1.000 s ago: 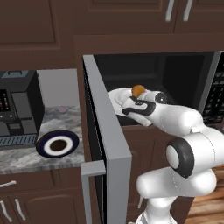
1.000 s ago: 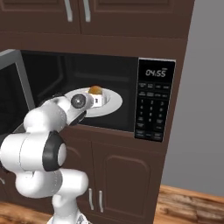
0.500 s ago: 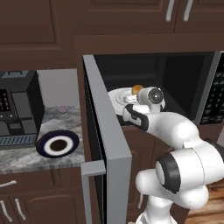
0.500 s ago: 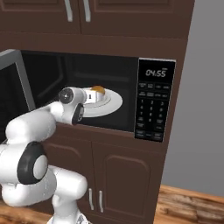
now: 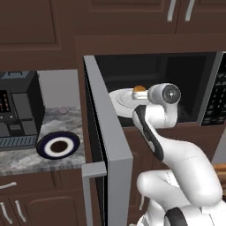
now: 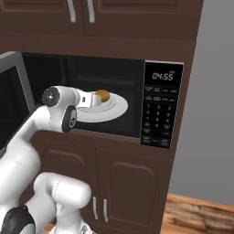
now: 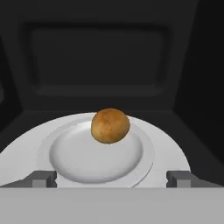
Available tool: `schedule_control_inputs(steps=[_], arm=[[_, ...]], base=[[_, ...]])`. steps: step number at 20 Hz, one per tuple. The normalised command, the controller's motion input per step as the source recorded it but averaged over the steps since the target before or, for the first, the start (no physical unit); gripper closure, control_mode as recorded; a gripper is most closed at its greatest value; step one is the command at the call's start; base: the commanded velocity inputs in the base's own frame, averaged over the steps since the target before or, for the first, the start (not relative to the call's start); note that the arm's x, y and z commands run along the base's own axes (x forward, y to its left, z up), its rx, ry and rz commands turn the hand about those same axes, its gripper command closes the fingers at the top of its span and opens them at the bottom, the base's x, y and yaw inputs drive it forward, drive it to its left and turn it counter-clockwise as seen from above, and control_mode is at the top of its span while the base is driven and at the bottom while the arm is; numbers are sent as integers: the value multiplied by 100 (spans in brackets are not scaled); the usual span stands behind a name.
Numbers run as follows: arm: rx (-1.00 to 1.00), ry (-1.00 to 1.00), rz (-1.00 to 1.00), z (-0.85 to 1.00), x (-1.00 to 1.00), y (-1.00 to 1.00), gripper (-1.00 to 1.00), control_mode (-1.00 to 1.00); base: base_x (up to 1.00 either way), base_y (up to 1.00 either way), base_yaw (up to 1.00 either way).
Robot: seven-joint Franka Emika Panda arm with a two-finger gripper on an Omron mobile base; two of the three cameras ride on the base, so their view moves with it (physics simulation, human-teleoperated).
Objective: Pick the potato from the counter and place it in the microwave.
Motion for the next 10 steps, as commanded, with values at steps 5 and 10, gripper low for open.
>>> schedule_control_inputs(steps=[5, 10], arm=[[7, 0, 0, 6, -100, -18, -100, -100], [4, 11, 0, 0, -100, 0, -100, -100]], base=[[0, 0, 0], [0, 0, 0]])
